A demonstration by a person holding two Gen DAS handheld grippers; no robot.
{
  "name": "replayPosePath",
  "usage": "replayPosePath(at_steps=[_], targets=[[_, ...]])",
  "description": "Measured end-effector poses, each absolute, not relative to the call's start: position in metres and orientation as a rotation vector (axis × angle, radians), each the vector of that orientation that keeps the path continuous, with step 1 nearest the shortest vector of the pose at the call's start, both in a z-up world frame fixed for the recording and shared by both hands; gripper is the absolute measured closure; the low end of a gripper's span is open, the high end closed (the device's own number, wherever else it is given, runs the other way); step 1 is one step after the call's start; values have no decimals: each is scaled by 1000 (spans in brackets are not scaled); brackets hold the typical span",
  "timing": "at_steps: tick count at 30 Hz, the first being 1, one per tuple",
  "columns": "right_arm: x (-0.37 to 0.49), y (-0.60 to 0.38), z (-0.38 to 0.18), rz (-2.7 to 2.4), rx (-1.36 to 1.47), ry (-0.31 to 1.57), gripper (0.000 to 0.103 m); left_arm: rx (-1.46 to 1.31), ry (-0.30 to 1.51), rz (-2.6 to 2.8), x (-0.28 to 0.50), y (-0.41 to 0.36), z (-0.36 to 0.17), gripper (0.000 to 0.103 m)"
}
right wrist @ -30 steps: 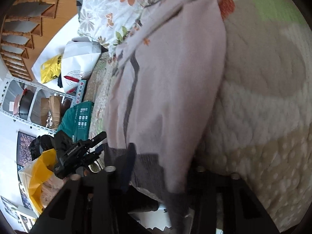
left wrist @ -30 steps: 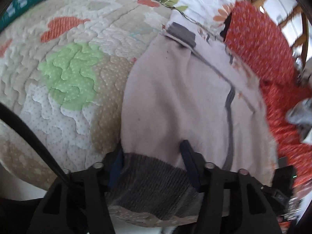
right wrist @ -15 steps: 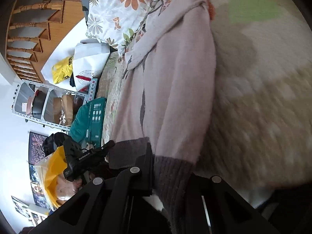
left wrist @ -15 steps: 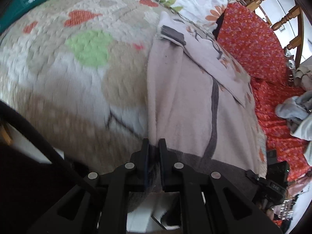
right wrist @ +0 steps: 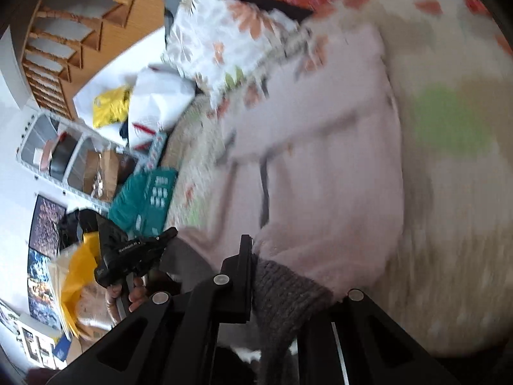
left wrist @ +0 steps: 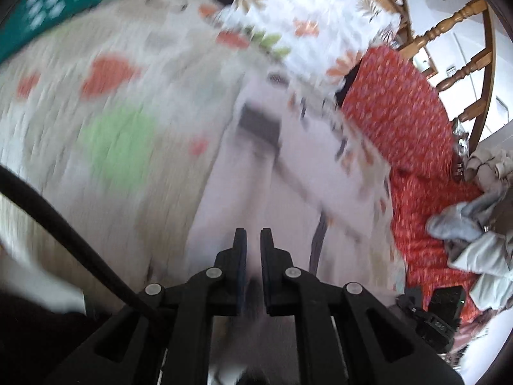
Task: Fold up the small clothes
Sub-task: 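Fold the hem up toward the collar with both tools and release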
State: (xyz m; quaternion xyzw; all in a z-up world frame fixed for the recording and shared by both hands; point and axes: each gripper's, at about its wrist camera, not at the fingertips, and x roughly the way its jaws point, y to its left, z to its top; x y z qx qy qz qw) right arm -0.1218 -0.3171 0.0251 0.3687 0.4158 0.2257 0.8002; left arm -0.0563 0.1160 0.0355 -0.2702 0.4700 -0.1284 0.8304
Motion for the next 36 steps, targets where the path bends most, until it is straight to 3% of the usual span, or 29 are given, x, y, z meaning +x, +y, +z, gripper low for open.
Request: replayPosePath(at_steps=[9, 11, 13, 14, 18, 22, 28, 36], targets=[[-8, -353, 9, 352, 941, 904, 95, -539, 925, -242, 65, 91, 53, 94], [0, -355, 0, 335, 928, 920, 95, -515, 920, -278, 62, 84, 49, 87], [2, -360, -10, 338, 933, 932, 95, -441, 945, -329, 47, 72, 43, 61], [4, -362, -15, 333, 934, 943, 95, -402, 957, -348, 39, 66, 40, 56], [8, -371, -30, 330, 960, 964, 95, -264, 1039, -393, -13, 51, 24, 50], [10, -370, -32, 337, 962, 956, 94, -392, 1153, -429, -68, 58, -7, 38], [1, -371, -30, 332, 965, 933, 93, -516, 1272, -420, -115, 51, -58, 37], [-14, -368, -22, 322, 936, 917, 93, -489, 1240, -461, -116, 14, -64, 37]])
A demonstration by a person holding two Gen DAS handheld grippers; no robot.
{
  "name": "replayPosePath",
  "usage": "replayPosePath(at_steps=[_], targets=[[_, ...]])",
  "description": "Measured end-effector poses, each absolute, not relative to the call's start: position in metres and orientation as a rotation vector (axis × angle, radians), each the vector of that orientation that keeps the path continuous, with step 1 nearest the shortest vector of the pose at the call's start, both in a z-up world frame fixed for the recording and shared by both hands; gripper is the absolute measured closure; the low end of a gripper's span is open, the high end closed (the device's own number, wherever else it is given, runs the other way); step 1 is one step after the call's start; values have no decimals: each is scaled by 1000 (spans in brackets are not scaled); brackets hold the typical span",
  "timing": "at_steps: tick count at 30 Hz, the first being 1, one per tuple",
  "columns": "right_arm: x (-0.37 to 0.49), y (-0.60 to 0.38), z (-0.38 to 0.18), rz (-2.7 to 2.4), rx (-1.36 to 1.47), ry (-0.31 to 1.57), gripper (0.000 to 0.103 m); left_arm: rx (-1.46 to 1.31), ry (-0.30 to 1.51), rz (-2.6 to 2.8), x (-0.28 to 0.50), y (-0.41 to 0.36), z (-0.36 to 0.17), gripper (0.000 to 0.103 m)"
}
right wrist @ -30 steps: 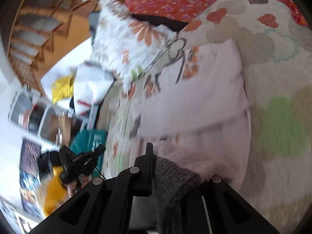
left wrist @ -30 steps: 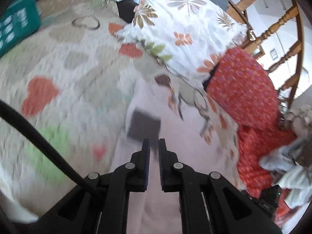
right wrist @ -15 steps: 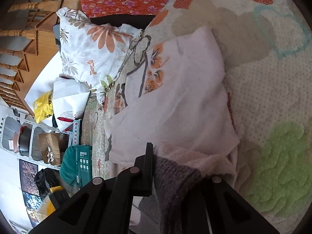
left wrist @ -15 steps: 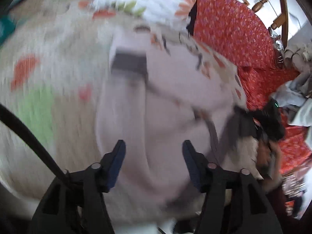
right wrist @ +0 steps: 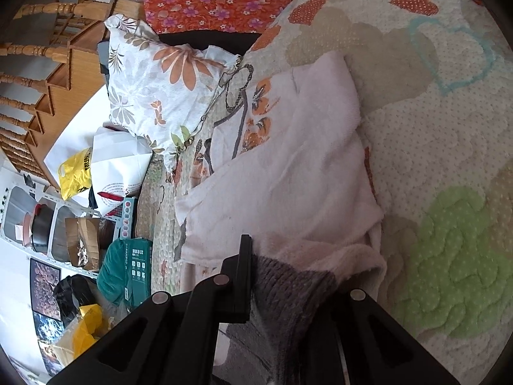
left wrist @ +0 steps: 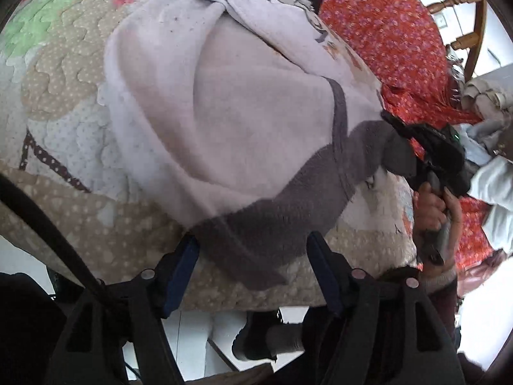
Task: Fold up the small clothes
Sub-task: 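Fold the hem up toward the collar with both tools and release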
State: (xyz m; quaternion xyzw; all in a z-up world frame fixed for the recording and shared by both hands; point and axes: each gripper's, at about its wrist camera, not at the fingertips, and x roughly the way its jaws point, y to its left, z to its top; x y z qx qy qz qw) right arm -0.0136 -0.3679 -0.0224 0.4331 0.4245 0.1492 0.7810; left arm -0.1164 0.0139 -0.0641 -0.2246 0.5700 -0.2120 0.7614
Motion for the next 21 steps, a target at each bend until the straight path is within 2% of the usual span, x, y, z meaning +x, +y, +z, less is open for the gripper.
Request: replayPosePath(at_steps=[2, 3, 7, 10, 17, 21], targets=[[-17, -366, -20, 322, 924, 916, 93, -484, 1264, -422, -112, 12, -69, 75], [-18, -365, -19, 322, 918, 915, 93, -485, 1277, -407, -109, 13, -70, 98], [-25, -362, -8, 339, 895, 897, 93, -606, 1215, -404, -104, 38, -51, 96], [-26, -361, 4, 378, 902, 869, 93, -643, 1094, -396, -90, 61, -11, 97], [18, -366, 26, 393, 965, 826, 93, -605, 867, -321, 21, 83, 76, 97], [53, -385, 3, 296, 1023, 842, 91, -599, 839, -250, 100, 82, 76, 96]])
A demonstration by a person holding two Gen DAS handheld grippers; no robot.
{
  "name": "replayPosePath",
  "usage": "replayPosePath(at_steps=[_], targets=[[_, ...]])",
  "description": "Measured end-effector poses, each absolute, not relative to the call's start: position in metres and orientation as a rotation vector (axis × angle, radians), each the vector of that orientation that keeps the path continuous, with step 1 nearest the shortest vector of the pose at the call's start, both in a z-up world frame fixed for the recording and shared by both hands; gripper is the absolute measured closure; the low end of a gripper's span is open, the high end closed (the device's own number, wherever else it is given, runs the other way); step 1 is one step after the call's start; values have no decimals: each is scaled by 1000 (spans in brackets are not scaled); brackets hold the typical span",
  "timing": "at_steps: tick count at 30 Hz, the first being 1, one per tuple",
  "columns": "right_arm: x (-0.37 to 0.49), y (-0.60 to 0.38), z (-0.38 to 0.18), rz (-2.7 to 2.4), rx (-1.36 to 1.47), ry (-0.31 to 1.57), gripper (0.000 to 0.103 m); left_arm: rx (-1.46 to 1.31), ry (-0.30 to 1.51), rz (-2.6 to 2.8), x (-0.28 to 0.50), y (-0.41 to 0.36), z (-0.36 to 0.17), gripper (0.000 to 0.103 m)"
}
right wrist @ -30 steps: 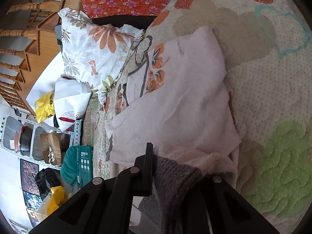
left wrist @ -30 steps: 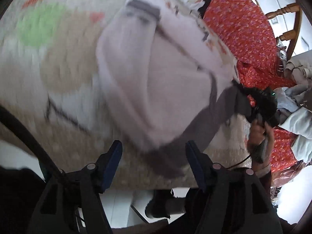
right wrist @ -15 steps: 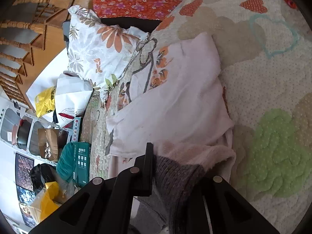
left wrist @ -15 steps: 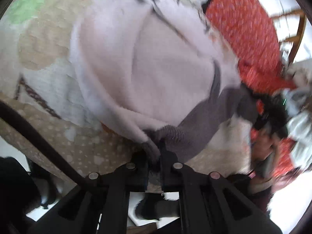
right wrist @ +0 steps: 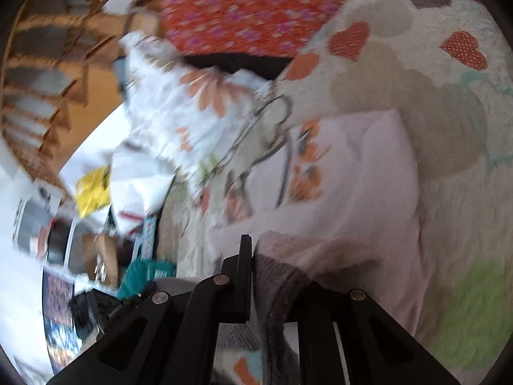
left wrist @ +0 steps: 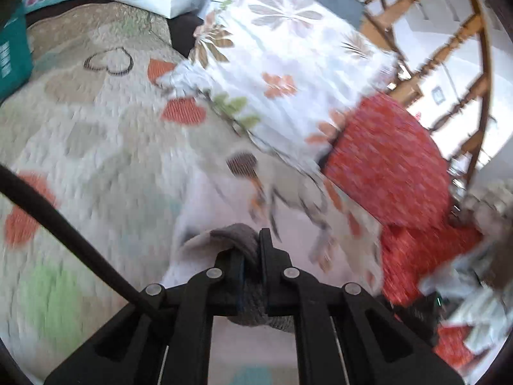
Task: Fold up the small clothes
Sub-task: 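Fold the hem up toward the collar with both tools and release, then press the folded grey hem flat with both tools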
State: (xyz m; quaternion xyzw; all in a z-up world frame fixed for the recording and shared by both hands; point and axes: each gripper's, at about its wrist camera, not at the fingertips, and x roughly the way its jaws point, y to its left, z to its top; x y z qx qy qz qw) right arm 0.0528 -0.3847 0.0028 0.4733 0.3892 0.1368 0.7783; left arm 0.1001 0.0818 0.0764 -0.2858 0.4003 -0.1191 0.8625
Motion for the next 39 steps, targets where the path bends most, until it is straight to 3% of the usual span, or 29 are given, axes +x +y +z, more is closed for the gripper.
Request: replayPosePath(at_steps=[2, 5, 6, 10, 15, 20, 25, 30, 34, 39], targets=[[64, -395, -15, 253, 1045, 863, 85, -641, 873, -210, 131, 87, 56, 95], [68, -408, -36, 198, 1098, 869, 56, -735, 898, -170, 149, 101, 26, 87], [69, -412, -40, 195, 1113, 872, 51, -763, 900, -159, 155, 102, 19, 80], [72, -426, -47, 231, 1187, 838, 51, -735, 893, -143, 165, 95, 13, 57], [67, -438, -54, 288, 1309, 830, 38, -642, 923, -204, 156, 71, 21, 51], [54, -429, -51, 278, 1229, 899, 38, -383, 925, -302, 127, 40, 30, 47], [34, -392, -16, 296, 950, 906, 38, -210, 967, -466, 94, 15, 22, 47], [37, -329, -9, 384, 683, 1006, 58, -116, 1076, -569, 90, -9, 0, 47], [56, -296, -23, 360, 487, 1103, 61, -102, 1080, -502, 116, -12, -10, 47], [92, -312, -23, 211, 415, 988, 62, -126, 1029, -327, 150, -5, -12, 47]])
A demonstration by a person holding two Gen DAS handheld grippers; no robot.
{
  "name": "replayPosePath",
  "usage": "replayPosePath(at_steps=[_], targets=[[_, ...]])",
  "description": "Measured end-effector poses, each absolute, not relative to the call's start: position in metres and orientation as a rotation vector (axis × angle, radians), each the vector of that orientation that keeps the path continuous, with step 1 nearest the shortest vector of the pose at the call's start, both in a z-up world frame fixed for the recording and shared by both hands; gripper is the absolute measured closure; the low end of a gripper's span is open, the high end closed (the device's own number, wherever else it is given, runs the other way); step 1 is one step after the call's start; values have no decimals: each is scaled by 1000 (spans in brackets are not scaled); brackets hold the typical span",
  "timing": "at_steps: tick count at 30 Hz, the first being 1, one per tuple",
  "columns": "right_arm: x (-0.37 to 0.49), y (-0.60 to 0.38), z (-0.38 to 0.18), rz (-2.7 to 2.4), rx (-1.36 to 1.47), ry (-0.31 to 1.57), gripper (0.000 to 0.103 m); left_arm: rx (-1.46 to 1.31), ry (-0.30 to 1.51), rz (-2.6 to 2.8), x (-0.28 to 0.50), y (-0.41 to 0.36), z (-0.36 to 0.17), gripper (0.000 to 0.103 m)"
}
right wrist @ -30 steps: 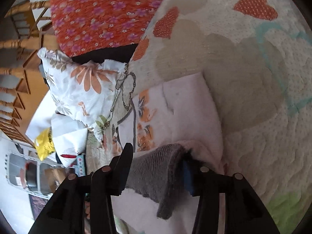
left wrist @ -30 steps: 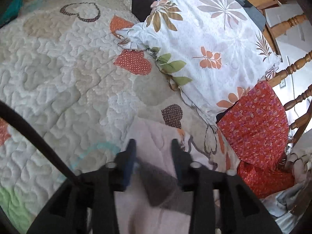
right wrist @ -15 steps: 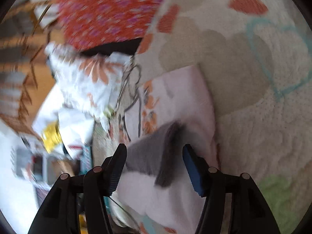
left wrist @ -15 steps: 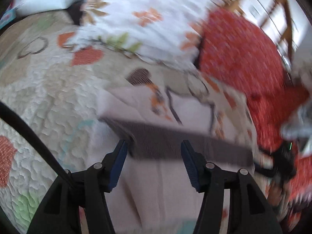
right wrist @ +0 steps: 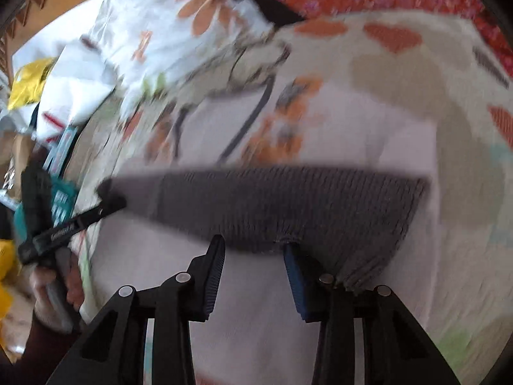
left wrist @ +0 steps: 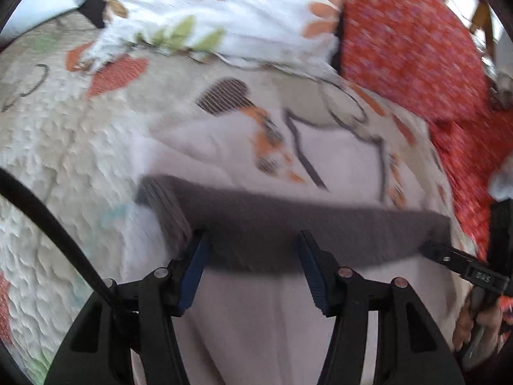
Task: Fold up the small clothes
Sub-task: 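Press the folded grey hem flat with both tools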
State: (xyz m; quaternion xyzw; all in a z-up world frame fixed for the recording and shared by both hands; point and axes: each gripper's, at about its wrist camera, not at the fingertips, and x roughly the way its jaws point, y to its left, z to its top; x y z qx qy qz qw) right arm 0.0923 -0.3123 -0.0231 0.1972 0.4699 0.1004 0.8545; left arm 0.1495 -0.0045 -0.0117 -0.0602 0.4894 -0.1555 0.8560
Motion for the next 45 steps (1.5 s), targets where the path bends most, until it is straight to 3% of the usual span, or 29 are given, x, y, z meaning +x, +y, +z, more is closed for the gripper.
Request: replayPosePath(at_steps=[3, 6, 12, 17, 25, 33, 42, 45], targets=[[98, -323, -24, 130, 395, 883, 61, -157, 958, -240, 160, -5, -7, 46], [101, -333, -26, 90, 430, 848, 61, -227, 904, -200, 166, -1, -3, 38], [93, -343, 2, 84, 479, 762, 53, -321, 913, -192, 174, 9, 3, 37], [75, -332, 25, 79, 374, 710, 53, -316, 841, -154, 156, 21, 25, 33], [74, -267, 5, 370, 208, 908, 53, -299, 897, -440, 132, 11, 35, 31], [126, -290, -24, 223, 268, 932, 53, -77, 1129, -575, 148, -54, -17, 31], [146, -325, -33, 186, 388, 884, 53, -73, 913, -244, 188, -30, -12, 31], [144, -332, -27, 134, 400, 851, 50, -192, 926, -130, 201, 3, -18, 31]])
